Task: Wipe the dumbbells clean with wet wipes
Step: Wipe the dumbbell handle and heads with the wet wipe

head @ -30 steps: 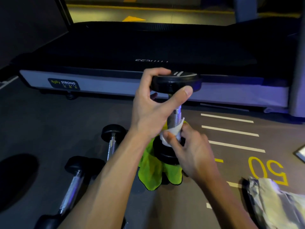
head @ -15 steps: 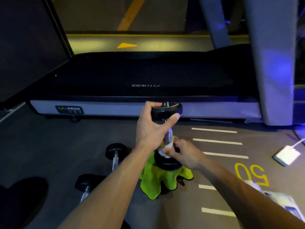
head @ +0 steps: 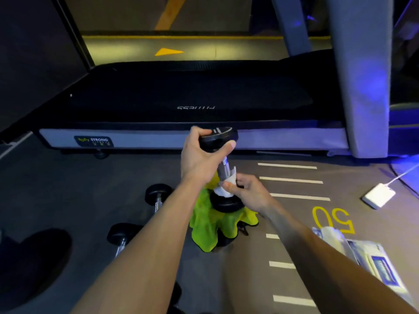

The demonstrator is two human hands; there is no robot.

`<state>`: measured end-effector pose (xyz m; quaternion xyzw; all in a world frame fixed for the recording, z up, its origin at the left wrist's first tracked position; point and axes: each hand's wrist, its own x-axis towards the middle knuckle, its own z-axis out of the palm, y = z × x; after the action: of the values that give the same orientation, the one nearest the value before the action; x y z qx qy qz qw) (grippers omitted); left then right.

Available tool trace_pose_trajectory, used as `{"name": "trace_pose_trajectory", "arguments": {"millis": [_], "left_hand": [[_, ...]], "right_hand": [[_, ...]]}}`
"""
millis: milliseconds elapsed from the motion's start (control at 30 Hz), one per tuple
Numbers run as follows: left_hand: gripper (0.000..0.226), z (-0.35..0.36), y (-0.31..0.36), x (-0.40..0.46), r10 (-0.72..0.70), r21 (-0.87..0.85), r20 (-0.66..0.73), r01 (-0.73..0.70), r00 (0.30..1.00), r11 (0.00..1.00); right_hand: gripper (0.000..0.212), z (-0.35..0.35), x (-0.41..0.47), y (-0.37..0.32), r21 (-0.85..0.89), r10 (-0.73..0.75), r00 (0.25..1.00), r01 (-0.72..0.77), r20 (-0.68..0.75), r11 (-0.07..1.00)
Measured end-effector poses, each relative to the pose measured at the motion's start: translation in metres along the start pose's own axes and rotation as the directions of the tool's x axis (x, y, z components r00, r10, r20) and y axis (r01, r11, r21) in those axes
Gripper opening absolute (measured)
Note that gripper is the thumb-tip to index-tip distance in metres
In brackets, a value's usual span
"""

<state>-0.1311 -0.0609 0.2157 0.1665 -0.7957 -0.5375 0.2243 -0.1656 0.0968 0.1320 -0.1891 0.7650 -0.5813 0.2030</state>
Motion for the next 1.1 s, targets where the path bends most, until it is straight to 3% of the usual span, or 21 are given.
{"name": "trace_pose_trajectory", "arguments": {"millis": [133, 267, 367, 433, 500, 600, 767, 833, 900, 967, 1033, 1100], "left_hand": [[0.055, 0.003, -0.004, 0.002, 0.027, -0.018, 0.038, -0.027, 0.999, 0.999], [0.053, 0.008, 0.0, 0.0, 0.048, 0.011, 0.031, -0.048, 0.998, 0.999], [0.053, 0.009, 0.0, 0.001, 0.059, 0.025, 0.002, -0.059, 0.998, 0.998], [0.053, 0.008, -0.001, 0.002, 0.046, 0.031, -0.02, -0.045, 0.999, 0.999], [0.054, 0.006, -0.002, 0.001, 0.038, 0.035, -0.043, -0.037, 0.998, 0.999], [0.054, 0.004, -0.002, -0.001, 0.042, 0.032, -0.052, -0.04, 0.998, 0.999], [0.053, 0.002, -0.001, -0.004, 0.053, 0.042, -0.047, -0.051, 0.997, 0.998], [0.053, 0.003, -0.001, -0.004, 0.054, 0.048, -0.046, -0.052, 0.997, 0.998], [0.054, 0.004, 0.0, -0.005, 0.061, 0.057, -0.049, -0.059, 0.997, 0.997], [0.054, 0.005, 0.002, -0.006, 0.074, 0.062, -0.047, -0.071, 0.996, 0.996], [0.054, 0.007, 0.004, -0.007, 0.085, 0.07, -0.036, -0.083, 0.996, 0.994], [0.054, 0.009, 0.007, -0.009, 0.101, 0.09, -0.025, -0.098, 0.995, 0.991]], "right_hand": [[0.023, -0.007, -0.003, 0.009, -0.058, 0.042, 0.997, -0.038, 0.066, 0.998], [0.036, -0.004, -0.005, 0.008, -0.239, 0.053, 0.999, -0.052, -0.002, 0.97], [0.021, 0.005, -0.004, 0.01, -0.282, -0.045, 0.98, -0.012, -0.195, 0.959], [0.036, 0.009, -0.006, 0.012, -0.207, -0.067, 0.909, -0.021, -0.411, 0.978], [0.036, 0.012, -0.009, 0.007, -0.176, -0.073, 0.868, -0.017, -0.491, 0.984], [0.016, 0.018, -0.013, 0.005, -0.29, -0.179, 0.899, 0.061, -0.401, 0.955], [0.024, 0.003, -0.024, 0.002, -0.266, -0.201, 0.979, 0.183, -0.042, 0.946], [0.027, -0.007, -0.022, -0.005, -0.196, -0.13, 0.989, 0.143, 0.077, 0.97], [0.024, -0.016, -0.018, -0.013, -0.085, 0.004, 0.992, 0.006, 0.123, 0.996], [0.041, -0.024, -0.013, -0.02, -0.028, 0.118, 0.986, -0.115, 0.12, 0.993], [0.046, -0.029, -0.011, -0.02, -0.038, 0.109, 0.976, -0.104, 0.189, 0.994], [0.032, -0.027, -0.01, -0.016, -0.108, 0.043, 0.969, -0.017, 0.245, 0.994]]}}
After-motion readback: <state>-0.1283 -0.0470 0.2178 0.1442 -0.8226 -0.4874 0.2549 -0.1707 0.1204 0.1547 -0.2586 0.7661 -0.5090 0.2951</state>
